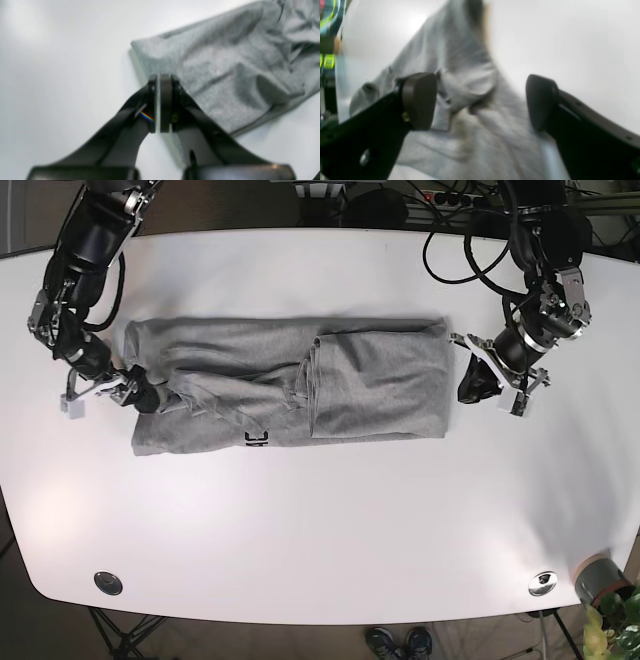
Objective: Fold the T-shirt properly
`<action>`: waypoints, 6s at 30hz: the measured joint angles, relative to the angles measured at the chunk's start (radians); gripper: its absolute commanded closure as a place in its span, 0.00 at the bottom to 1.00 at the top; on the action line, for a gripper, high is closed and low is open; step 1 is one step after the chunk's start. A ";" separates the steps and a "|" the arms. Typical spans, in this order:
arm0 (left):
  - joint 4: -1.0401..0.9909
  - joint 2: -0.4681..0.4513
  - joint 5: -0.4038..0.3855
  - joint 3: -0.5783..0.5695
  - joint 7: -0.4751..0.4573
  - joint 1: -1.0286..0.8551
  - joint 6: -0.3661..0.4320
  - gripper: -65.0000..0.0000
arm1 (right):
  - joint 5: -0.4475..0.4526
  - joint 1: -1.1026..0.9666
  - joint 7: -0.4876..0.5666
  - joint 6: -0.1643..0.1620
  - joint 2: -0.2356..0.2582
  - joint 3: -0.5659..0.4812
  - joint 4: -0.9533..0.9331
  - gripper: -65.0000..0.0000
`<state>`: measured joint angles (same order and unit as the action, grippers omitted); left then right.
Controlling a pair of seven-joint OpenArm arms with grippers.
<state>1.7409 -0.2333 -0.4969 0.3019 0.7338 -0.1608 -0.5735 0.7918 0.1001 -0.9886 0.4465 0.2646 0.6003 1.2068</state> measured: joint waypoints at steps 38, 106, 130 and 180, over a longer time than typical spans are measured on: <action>-0.242 0.011 0.002 -0.042 -0.001 0.116 0.001 1.00 | -0.053 -0.035 0.100 -0.008 -0.040 -0.157 0.076 0.96; -0.535 0.044 0.050 -0.249 -0.208 0.224 -0.008 1.00 | -0.478 -0.024 0.154 -0.153 -0.361 -0.883 0.507 0.96; -0.533 0.044 0.050 -0.248 -0.208 0.224 -0.011 1.00 | -0.481 -0.013 0.214 -0.155 -0.369 -0.970 0.437 0.28; -0.483 -0.027 -0.110 -0.235 -0.133 0.175 0.003 1.00 | -0.480 -0.145 0.256 -0.158 -0.298 -1.025 0.437 0.86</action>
<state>1.2575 -0.2607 -0.6071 0.0666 0.6010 0.0147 -0.5701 0.3115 -0.0452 -0.7330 0.2890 -0.0338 -0.4252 1.6440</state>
